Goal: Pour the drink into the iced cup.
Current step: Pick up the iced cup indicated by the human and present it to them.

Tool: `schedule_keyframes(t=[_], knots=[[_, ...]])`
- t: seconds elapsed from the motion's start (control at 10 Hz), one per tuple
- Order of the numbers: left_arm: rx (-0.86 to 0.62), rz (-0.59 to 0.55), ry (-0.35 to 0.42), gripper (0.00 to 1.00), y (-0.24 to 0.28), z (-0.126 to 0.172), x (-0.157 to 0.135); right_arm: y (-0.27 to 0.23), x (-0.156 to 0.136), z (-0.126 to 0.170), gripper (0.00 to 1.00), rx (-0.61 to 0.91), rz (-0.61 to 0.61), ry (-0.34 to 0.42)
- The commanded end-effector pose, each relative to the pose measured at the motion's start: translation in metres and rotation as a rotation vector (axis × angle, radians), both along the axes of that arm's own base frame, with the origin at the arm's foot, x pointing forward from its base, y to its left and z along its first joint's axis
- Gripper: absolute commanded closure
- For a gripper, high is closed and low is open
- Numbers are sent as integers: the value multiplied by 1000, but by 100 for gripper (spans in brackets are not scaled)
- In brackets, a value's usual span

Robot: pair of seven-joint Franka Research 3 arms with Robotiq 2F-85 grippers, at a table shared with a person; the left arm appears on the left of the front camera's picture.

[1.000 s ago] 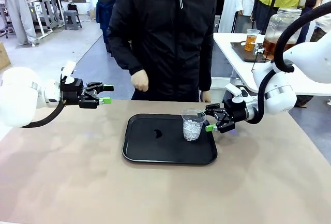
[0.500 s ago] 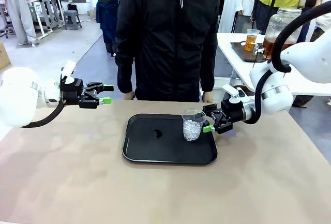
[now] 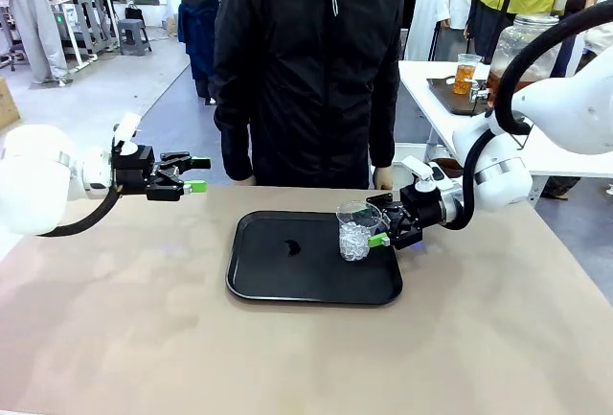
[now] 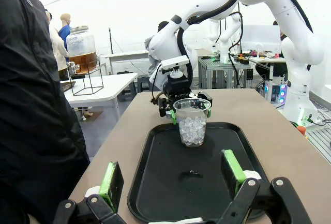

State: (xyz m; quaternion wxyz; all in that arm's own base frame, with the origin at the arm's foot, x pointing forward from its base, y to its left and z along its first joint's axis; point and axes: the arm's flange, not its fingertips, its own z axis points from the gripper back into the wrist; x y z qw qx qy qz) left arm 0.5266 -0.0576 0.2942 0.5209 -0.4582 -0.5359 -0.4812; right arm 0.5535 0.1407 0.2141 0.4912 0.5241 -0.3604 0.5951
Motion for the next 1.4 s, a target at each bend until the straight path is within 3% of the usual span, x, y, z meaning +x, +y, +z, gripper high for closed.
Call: schedule_keyframes(t=[0.0, 0.5, 0.7, 1.1, 1.3], knots=[[-4, 0, 5, 0, -1, 2, 1, 12, 10, -1, 0, -29, 24, 26], [-4, 0, 5, 0, -1, 2, 1, 27, 16, -3, 0, -18, -10, 66], [-4, 0, 5, 0, -1, 2, 1, 27, 12, -2, 24, -23, 19, 93], [-4, 0, 5, 0, -1, 2, 1, 22, 10, 2, 24, 8, 56, 95], [-4, 0, 5, 0, -1, 2, 1, 16, 10, 26, 24, 40, 52, 63]])
